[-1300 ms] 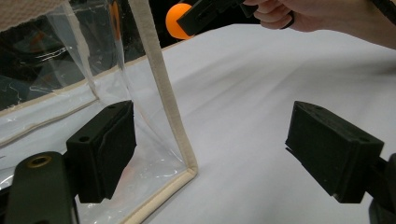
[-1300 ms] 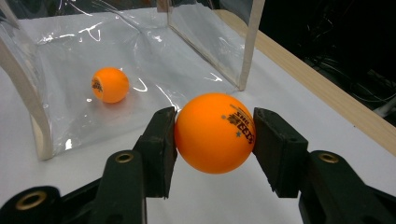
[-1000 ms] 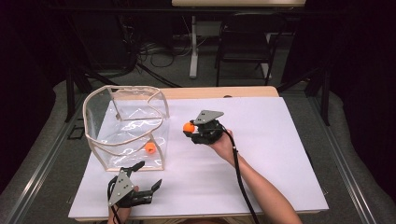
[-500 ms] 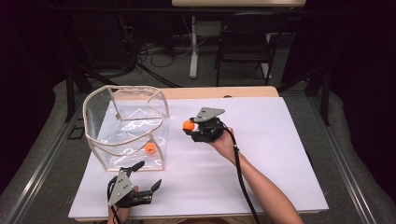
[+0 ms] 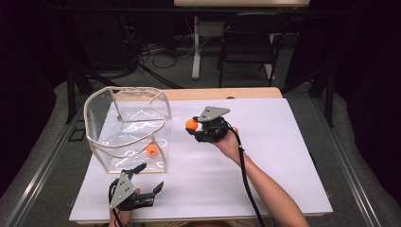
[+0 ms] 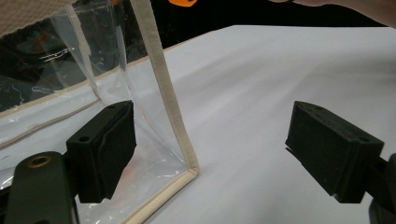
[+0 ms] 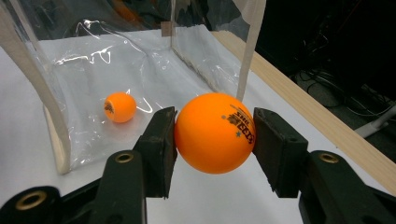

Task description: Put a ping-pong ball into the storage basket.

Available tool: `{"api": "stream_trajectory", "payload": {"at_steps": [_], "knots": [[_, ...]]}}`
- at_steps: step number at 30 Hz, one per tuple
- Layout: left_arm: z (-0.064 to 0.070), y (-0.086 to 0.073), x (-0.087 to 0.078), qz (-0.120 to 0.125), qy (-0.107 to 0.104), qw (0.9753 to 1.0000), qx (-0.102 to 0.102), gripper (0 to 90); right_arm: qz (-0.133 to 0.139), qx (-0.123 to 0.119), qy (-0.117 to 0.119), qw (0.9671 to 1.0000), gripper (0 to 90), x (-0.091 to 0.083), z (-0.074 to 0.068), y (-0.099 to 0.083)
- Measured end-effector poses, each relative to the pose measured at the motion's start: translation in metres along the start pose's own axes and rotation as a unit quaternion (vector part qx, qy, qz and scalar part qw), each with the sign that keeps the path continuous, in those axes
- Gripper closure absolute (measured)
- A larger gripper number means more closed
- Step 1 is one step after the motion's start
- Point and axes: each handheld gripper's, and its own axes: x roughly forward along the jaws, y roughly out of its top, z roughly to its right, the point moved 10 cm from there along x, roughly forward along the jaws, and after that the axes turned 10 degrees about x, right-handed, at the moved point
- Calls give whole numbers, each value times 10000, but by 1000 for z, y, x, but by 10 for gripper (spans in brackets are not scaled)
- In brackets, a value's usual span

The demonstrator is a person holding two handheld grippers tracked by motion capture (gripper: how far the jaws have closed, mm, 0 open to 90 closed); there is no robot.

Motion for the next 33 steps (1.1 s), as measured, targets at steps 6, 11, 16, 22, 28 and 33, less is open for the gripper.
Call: {"api": "stream_trajectory", "payload": {"at_steps": [6,11,16,22,28,33], "knots": [[0,0,0,8,9,10000,-2,158,23,-10,16,10000,507,-2,0,4],[0,0,0,9,5,10000,-9,158,33,-39,41,10000,508,-4,-2,8],[0,0,0,25,5,10000,-22,158,61,-79,47,9999,507,-7,-4,12],[0,0,0,20,1,10000,-20,158,88,-142,56,9998,507,-10,-7,16],[0,0,-1,20,3,10000,-17,158,142,-204,51,9997,507,-13,-9,23],[0,0,-1,22,-1,10000,-15,158,154,-241,34,9996,507,-15,-9,27]]}}
